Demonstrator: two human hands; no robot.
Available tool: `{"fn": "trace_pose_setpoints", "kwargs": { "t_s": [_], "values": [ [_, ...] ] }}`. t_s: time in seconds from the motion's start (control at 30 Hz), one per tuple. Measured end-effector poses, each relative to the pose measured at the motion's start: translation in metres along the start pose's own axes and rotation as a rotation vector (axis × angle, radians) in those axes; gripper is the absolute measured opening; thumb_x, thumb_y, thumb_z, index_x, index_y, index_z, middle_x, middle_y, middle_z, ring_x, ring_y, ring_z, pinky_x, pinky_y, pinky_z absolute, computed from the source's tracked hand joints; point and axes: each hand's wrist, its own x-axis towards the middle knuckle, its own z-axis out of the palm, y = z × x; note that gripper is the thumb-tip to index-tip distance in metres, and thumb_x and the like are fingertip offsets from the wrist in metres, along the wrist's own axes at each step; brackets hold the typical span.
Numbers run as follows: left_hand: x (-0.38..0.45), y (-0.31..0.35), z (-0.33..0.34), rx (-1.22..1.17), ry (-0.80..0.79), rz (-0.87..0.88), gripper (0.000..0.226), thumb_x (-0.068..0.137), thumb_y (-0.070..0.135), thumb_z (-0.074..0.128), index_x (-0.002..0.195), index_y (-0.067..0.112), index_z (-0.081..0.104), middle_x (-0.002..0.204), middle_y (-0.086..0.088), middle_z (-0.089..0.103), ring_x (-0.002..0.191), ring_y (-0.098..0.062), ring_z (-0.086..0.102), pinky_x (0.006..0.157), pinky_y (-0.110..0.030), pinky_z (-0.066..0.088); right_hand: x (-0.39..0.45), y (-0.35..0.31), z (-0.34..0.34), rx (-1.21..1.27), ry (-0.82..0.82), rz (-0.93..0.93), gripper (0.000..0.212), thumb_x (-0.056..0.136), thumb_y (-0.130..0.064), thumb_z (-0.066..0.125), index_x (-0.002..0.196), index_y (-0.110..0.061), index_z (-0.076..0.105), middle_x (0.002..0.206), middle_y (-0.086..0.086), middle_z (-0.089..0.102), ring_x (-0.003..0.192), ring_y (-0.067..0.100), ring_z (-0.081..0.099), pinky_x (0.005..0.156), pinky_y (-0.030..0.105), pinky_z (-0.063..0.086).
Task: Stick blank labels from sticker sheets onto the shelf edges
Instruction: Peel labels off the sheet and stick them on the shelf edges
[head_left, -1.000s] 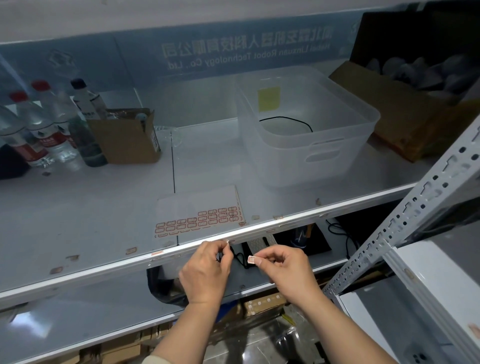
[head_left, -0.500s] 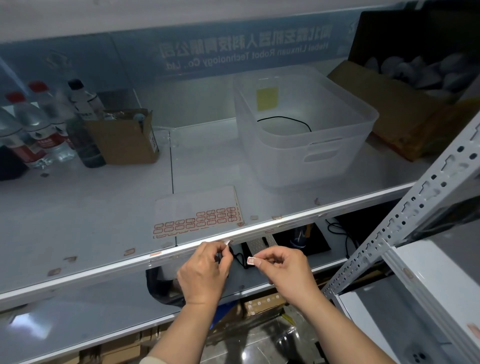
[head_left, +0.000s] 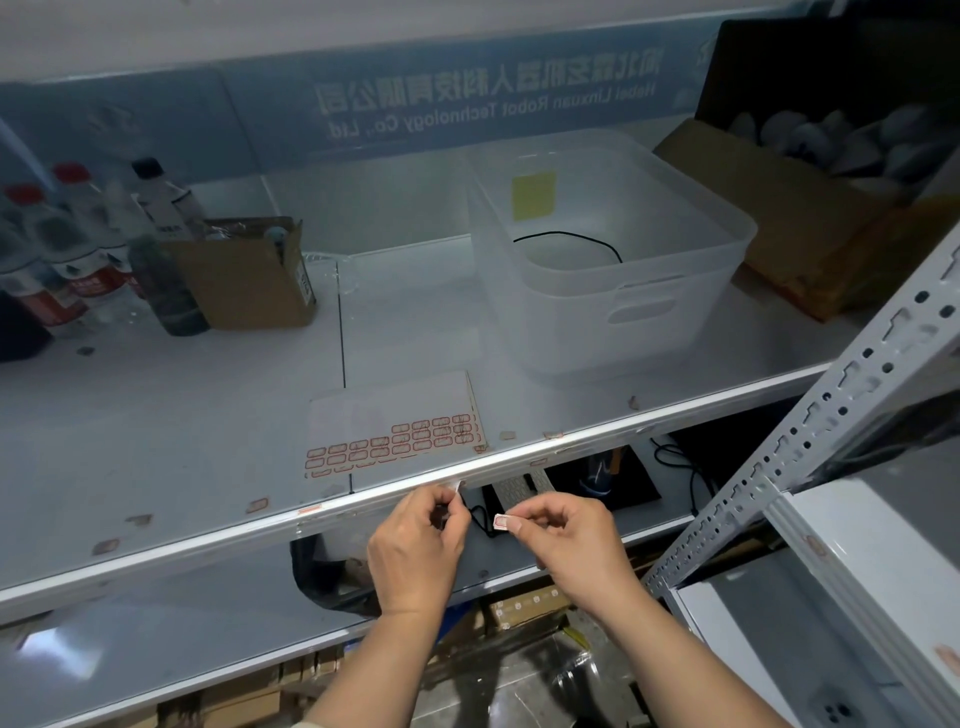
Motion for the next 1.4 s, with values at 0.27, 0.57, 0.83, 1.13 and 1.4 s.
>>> {"fn": "trace_pose_setpoints", "kwargs": {
  "t_s": [0.27,0.57,0.83,1.13,1.4],
  "values": [
    [-0.003,0.000,-0.002,-0.147,-0.046,-0.107,0.011,0.081,0.020,0.086,0.086,0.023,0.076,0.076,0.015,0.070,0.064,-0.004,0.066,0.061,-0.024,0.057,-0.001,0.000,0.000,-0.006,0.001,-0.005,0.003,0.082,-0.029,0.084,0.084,-0.029,0.081,0.071,-0.018,0.073,0.059,-0.005,0.059,0.061,0.019,0.047],
    [-0.001,0.002,-0.002,-0.283,-0.089,-0.188,0.015,0.082,0.009,0.083,0.083,0.022,0.076,0.073,0.013,0.069,0.078,0.002,0.066,0.064,-0.001,0.045,-0.001,-0.001,0.001,-0.010,0.005,-0.012,0.003,0.083,-0.029,0.083,0.083,-0.031,0.081,0.072,-0.018,0.074,0.060,-0.004,0.060,0.061,0.020,0.048],
    [0.002,0.005,-0.007,-0.335,-0.128,-0.226,0.024,0.082,0.009,0.083,0.081,0.030,0.072,0.071,0.014,0.069,0.076,0.006,0.065,0.063,-0.002,0.046,-0.001,-0.002,0.002,-0.002,0.010,-0.039,0.013,0.080,-0.033,0.085,0.082,-0.044,0.078,0.078,-0.020,0.076,0.070,-0.002,0.066,0.066,0.017,0.051],
    [0.003,0.006,-0.007,-0.544,-0.200,-0.413,0.020,0.082,0.015,0.085,0.076,0.029,0.073,0.067,0.014,0.073,0.058,0.003,0.064,0.057,-0.007,0.048,0.001,-0.003,0.001,0.002,0.045,-0.064,0.015,0.083,-0.030,0.083,0.086,-0.044,0.078,0.078,-0.017,0.077,0.067,-0.002,0.066,0.065,0.021,0.053],
    [0.005,0.005,-0.030,-0.714,-0.408,-0.330,0.026,0.094,0.002,0.069,0.104,0.025,0.075,0.093,0.004,0.077,0.087,-0.015,0.072,0.078,-0.020,0.057,0.005,-0.011,0.002,-0.008,0.039,-0.120,0.017,0.084,-0.030,0.082,0.088,-0.046,0.078,0.070,-0.022,0.072,0.058,-0.002,0.060,0.060,0.022,0.048]
  ]
}}
